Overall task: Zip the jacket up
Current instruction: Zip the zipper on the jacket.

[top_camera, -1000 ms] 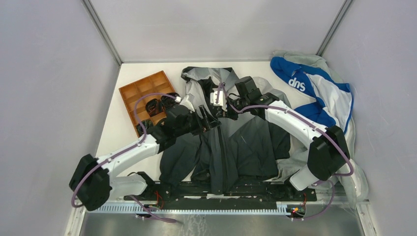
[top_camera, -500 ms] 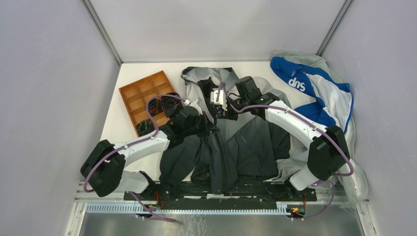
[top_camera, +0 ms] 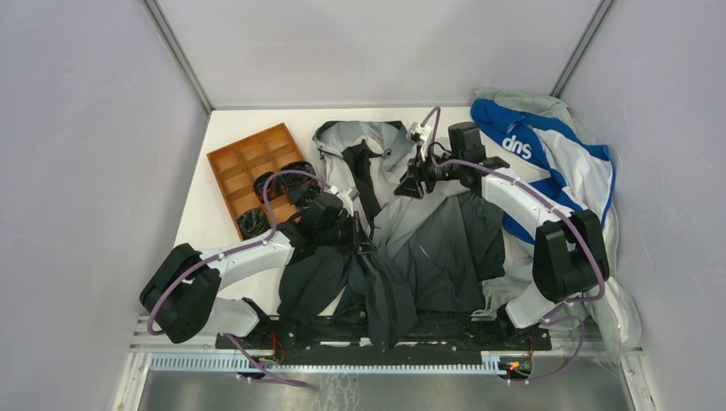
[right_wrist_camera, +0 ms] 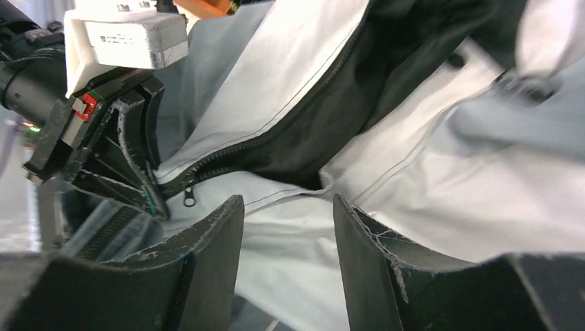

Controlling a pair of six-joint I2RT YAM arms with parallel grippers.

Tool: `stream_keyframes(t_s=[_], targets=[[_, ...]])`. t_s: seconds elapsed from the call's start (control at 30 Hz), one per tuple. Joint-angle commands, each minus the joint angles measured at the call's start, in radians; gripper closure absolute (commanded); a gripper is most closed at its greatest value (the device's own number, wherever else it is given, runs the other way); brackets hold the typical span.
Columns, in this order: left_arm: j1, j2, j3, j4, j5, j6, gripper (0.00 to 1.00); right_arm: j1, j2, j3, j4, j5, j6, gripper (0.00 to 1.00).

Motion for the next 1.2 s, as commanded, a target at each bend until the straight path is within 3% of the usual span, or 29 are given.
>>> stream_keyframes(t_s=[0.0, 0.2, 0.37, 0.7, 0.83, 0.87, 0.93, 0.97, 1.03, 1.17], targets=[[-0.005, -0.026, -0.028, -0.081, 0.107, 0.098, 0.97, 0.012, 0.013, -0.135, 0.247, -0.059, 0.396, 0.43], [-0.004, -0.017, -0.066, -0.025, 0.121, 0.099, 0.97, 0.037, 0.068, -0.161, 0.271, 0.084, 0.614, 0.39], [-0.005, -0.008, -0.067, -0.006, 0.127, 0.097, 0.97, 0.056, 0.120, -0.172, 0.286, 0.103, 0.718, 0.44], [-0.003, -0.015, -0.088, 0.051, 0.144, 0.071, 0.96, 0.098, 0.204, -0.137, 0.161, 0.235, 0.755, 0.45], [-0.004, -0.015, -0.092, 0.059, 0.157, 0.067, 0.95, 0.112, 0.239, -0.131, 0.200, 0.219, 0.799, 0.47], [-0.005, -0.015, -0.093, 0.061, 0.159, 0.065, 0.95, 0.113, 0.248, -0.131, 0.217, 0.210, 0.813, 0.51], [-0.005, -0.013, -0.095, 0.065, 0.160, 0.058, 0.95, 0.113, 0.257, -0.137, 0.260, 0.203, 0.841, 0.82], [-0.003, -0.010, -0.093, 0.063, 0.157, 0.054, 0.94, 0.108, 0.256, -0.130, 0.260, 0.198, 0.839, 0.92], [-0.004, -0.011, -0.095, 0.057, 0.140, 0.034, 0.94, 0.092, 0.236, -0.118, 0.261, 0.191, 0.806, 0.99], [0.001, -0.020, -0.110, 0.081, 0.111, -0.015, 0.94, 0.006, 0.090, -0.194, 0.359, 0.140, 0.776, 1.00]])
